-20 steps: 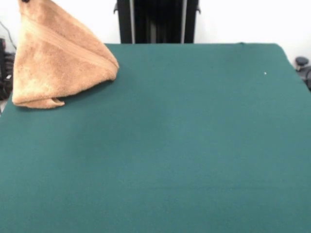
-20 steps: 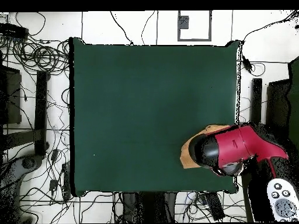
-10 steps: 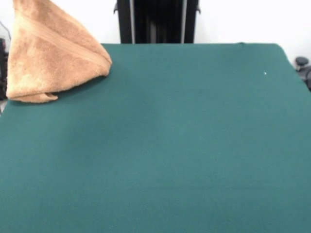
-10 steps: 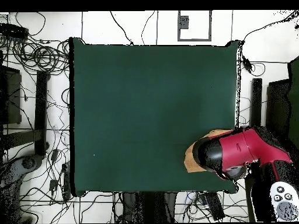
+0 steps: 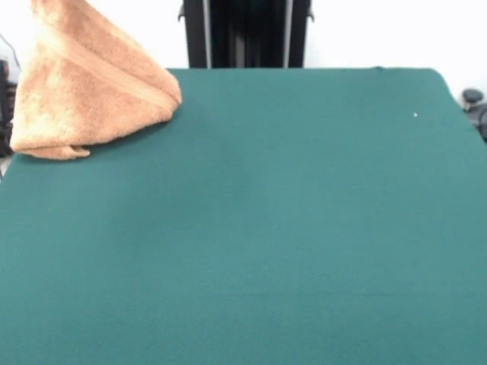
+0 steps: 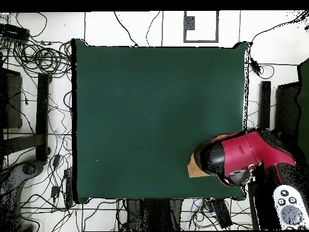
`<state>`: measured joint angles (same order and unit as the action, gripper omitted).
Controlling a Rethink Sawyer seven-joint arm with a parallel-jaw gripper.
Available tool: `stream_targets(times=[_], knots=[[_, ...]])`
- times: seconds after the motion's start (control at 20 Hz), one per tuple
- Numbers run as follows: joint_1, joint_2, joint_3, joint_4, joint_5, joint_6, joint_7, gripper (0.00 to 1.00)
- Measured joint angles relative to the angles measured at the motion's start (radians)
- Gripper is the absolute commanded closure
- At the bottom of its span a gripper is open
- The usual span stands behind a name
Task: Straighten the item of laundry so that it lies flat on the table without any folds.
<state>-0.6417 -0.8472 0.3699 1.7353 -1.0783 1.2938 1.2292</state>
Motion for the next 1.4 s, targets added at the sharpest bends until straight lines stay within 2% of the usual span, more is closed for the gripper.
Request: stream_targets(times=[0.05, 0.2, 0.5, 0.6, 0.85, 0.9, 1.05, 1.4], knots=[[-0.002, 0.0, 0.002, 0.0, 0.012, -0.001, 0.0, 1.0], [-0.041, -0.001, 0.033, 0.0, 0.14, -0.042, 0.0, 1.0], [-0.092, -0.003, 0.085, -0.001, 0.302, -0.169, 0.0, 1.0], [-0.092, -0.002, 0.09, -0.006, 0.327, -0.199, 0.0, 1.0], [-0.023, 0.041, 0.08, -0.092, 0.335, -0.169, 0.0, 1.0], [0.026, 0.076, 0.07, -0.15, 0.332, -0.118, 0.0, 1.0], [0.085, 0.121, 0.064, -0.222, 0.331, -0.066, 0.0, 1.0], [0.228, 0.258, 0.045, -0.408, 0.321, -0.031, 0.0, 1.0]])
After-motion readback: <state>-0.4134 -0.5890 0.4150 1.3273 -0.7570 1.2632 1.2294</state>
